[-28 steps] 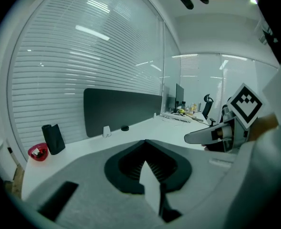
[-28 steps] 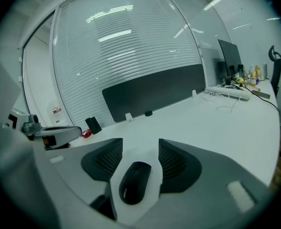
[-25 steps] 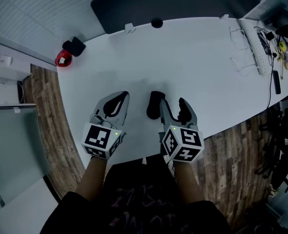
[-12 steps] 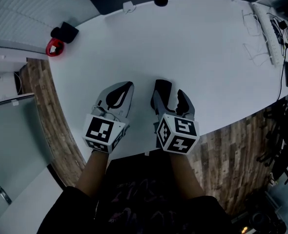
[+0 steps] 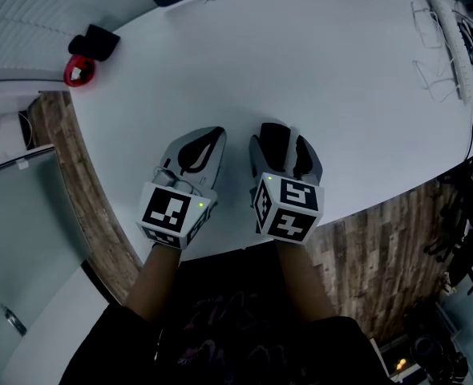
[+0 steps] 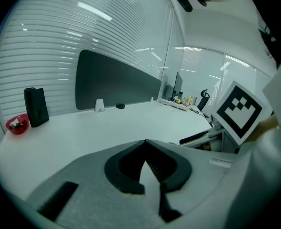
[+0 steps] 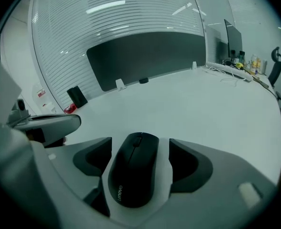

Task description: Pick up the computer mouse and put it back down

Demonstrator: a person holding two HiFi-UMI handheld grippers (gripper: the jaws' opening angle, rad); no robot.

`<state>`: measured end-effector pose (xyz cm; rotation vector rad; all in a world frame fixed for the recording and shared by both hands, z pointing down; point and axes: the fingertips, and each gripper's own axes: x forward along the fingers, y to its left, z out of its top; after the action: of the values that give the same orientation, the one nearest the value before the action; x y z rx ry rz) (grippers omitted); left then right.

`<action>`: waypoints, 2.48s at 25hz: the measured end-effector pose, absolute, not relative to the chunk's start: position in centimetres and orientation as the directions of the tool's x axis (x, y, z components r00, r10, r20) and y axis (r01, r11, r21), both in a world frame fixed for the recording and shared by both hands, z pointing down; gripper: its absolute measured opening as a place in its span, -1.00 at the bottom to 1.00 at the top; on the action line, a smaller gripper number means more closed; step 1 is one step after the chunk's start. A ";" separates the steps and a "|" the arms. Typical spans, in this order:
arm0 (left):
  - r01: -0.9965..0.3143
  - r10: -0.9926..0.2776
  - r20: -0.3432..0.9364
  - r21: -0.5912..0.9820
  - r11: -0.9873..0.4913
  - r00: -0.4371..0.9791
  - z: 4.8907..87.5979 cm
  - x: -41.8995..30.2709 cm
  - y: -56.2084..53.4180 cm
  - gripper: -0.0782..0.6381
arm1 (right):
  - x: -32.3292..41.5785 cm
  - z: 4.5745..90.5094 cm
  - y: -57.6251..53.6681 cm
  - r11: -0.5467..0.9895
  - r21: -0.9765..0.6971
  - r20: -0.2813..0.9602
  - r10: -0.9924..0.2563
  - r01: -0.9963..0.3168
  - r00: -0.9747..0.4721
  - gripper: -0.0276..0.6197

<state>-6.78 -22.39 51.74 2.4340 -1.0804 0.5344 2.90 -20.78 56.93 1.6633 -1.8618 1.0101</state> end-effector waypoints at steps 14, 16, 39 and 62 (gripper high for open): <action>-0.761 -0.590 0.507 0.245 -0.600 0.628 52.9 -7.3 -23.0 -0.78 | 2.2 58.2 -21.2 0.006 -0.189 0.762 -0.630 -0.982 -0.150 0.08; -0.760 -0.588 0.508 0.247 -0.601 0.629 52.9 -7.2 -22.9 -0.78 | 2.2 58.1 -21.2 0.002 -0.194 0.760 -0.632 -0.981 -0.152 0.06; -0.752 -0.602 0.483 0.212 -0.624 0.636 50.4 -5.2 -21.0 -0.78 | 3.9 52.7 -20.1 0.087 -0.269 0.583 -0.778 -0.959 -0.234 0.00; -0.795 -0.721 0.366 0.100 -0.598 0.588 41.4 -3.6 -17.8 -0.78 | 7.9 42.1 -17.1 0.200 -0.235 0.373 -0.885 -0.951 -0.278 0.00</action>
<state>-3.56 -17.83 41.41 2.5658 -1.2509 0.4222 7.92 -17.09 42.14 1.7838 -2.3084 0.6359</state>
